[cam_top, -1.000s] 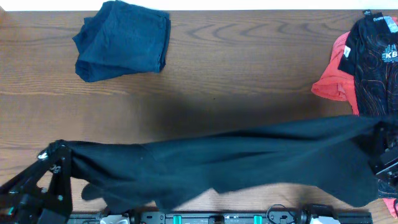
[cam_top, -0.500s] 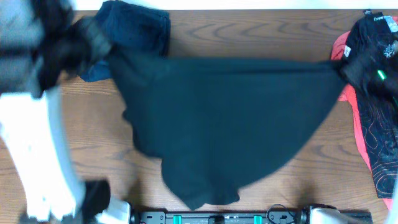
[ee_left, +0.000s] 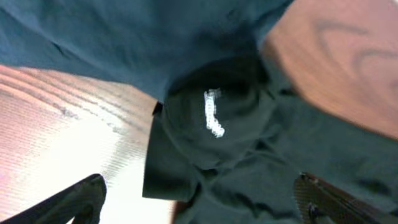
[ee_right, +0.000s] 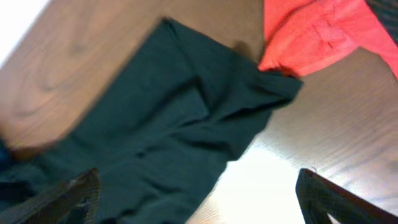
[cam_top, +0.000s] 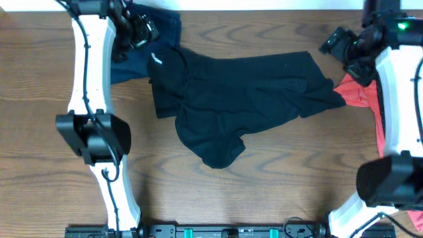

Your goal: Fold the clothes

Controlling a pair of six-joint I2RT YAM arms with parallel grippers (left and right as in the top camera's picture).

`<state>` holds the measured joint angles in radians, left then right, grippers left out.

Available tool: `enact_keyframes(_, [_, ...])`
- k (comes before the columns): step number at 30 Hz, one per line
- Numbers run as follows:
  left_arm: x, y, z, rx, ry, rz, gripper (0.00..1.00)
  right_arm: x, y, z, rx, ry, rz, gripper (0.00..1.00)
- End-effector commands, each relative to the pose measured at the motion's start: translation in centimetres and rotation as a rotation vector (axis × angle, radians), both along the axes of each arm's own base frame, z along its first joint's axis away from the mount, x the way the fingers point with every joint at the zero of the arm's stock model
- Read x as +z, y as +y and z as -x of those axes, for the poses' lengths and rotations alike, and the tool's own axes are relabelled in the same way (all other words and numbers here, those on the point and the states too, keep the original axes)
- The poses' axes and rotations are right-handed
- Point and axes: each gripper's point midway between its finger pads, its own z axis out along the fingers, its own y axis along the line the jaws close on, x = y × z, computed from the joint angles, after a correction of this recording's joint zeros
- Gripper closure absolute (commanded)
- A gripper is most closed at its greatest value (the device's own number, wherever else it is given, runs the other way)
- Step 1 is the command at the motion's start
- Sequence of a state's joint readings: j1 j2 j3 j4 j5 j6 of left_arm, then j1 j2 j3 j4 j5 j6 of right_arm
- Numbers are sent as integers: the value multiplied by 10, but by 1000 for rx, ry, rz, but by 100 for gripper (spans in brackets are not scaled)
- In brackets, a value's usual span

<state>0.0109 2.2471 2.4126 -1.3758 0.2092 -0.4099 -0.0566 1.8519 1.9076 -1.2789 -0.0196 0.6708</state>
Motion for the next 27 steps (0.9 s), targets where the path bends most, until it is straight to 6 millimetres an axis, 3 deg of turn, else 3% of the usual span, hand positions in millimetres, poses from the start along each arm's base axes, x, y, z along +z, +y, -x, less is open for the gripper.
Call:
enact_keyframes(1, [12, 3, 4, -47, -21, -24, 2, -1, -1, 7, 39, 32, 60, 1])
enact_keyframes(5, [28, 2, 25, -50, -2, -24, 2, 1, -3, 22, 52, 71, 76, 1])
enact_keyframes(11, [64, 4, 81, -48, 66, -34, 2, 2, -1, 49, 74, 159, 75, 2])
enact_keyframes(20, [148, 4, 141, -47, -127, -67, 2, 19, -3, 73, 89, 172, 91, 1])
enact_keyframes(24, [152, -7, 172, -82, -124, -64, 2, 18, -8, 76, 89, 188, 124, 1])
enact_keyframes(27, [130, -19, 202, -125, -34, -61, 2, 13, -8, 77, 100, 201, 125, 1])
